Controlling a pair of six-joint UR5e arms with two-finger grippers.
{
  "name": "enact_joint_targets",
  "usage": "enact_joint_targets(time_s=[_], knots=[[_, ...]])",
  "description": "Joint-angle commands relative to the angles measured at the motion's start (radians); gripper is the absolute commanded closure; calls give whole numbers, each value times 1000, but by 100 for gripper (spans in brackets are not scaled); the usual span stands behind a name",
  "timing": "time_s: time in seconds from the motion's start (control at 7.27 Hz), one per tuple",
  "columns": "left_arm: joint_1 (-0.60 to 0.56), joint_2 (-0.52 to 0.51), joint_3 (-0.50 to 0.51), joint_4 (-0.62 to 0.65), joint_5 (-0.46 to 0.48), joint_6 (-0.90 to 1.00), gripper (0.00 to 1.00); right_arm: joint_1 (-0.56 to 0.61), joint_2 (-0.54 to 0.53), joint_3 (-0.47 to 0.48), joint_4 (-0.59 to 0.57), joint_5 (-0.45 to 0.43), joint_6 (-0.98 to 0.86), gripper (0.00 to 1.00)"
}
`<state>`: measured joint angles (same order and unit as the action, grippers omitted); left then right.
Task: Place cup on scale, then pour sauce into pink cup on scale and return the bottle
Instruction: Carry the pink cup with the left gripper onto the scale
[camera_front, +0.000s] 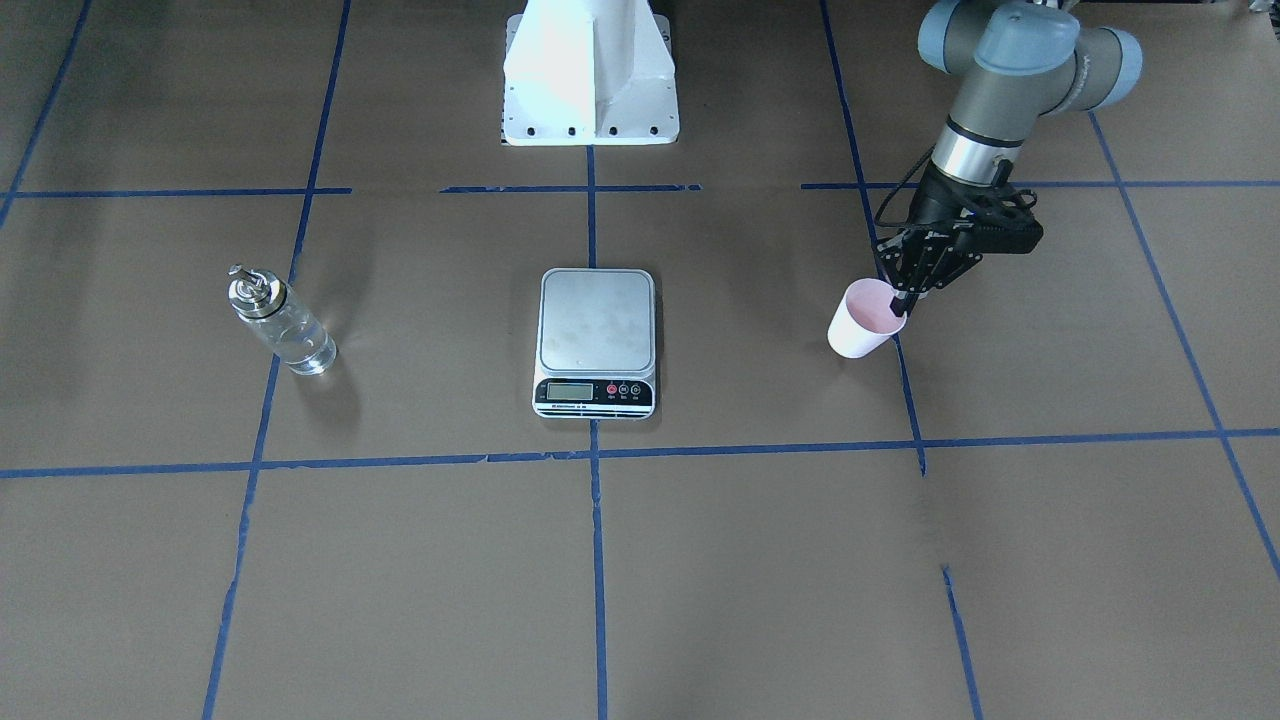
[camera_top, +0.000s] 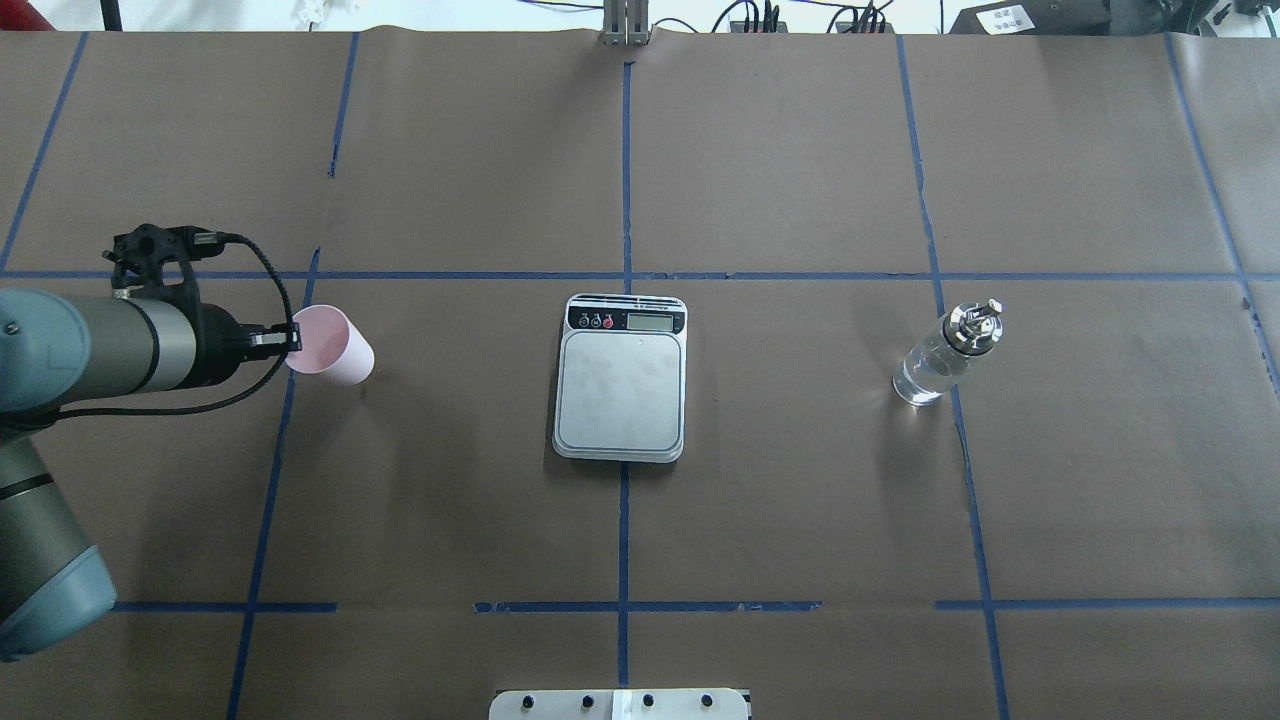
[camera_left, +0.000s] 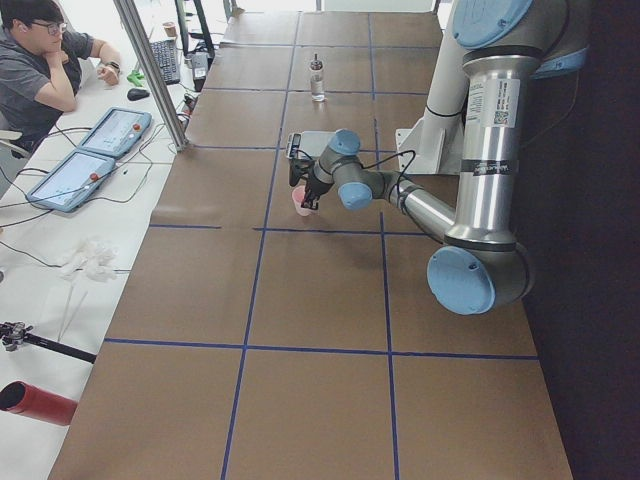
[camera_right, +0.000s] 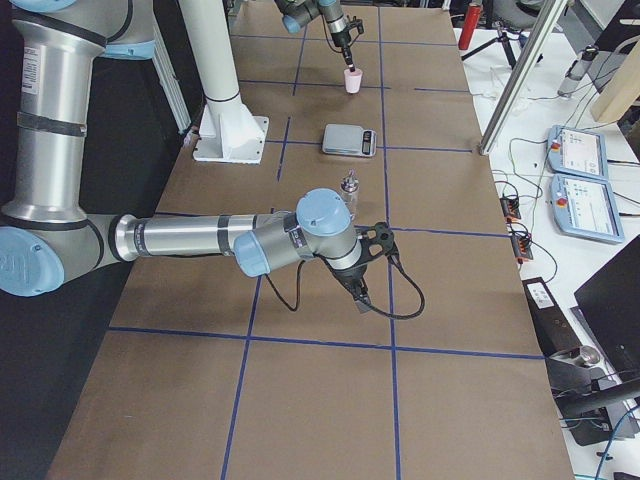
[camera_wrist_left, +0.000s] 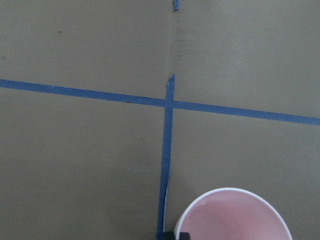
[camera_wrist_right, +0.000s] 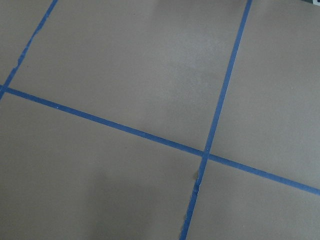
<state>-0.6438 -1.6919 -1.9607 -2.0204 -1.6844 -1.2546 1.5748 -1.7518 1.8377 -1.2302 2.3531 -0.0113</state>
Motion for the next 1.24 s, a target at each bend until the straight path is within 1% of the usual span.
enact_joint_targets(time_s=[0.0, 0.14, 0.41, 0.69, 0.83, 0.96, 1.1], knots=[[36, -290, -30, 368, -1, -37, 100, -1, -2, 0, 0, 0, 1, 0], [88, -390, -3, 421, 0, -111, 100, 1, -2, 0, 0, 0, 1, 0], [136, -507, 78, 425, 8, -193, 100, 1, -3, 0, 0, 0, 2, 0], [142, -635, 231, 424, 15, -232, 100, 1, -3, 0, 0, 2, 2, 0], [151, -647, 261, 419, 46, -233, 100, 1, -3, 0, 0, 2, 2, 0], [159, -646, 261, 419, 49, -233, 100, 1, -3, 0, 0, 2, 2, 0], [162, -641, 261, 419, 49, -233, 96, 1, -3, 0, 0, 2, 2, 0]])
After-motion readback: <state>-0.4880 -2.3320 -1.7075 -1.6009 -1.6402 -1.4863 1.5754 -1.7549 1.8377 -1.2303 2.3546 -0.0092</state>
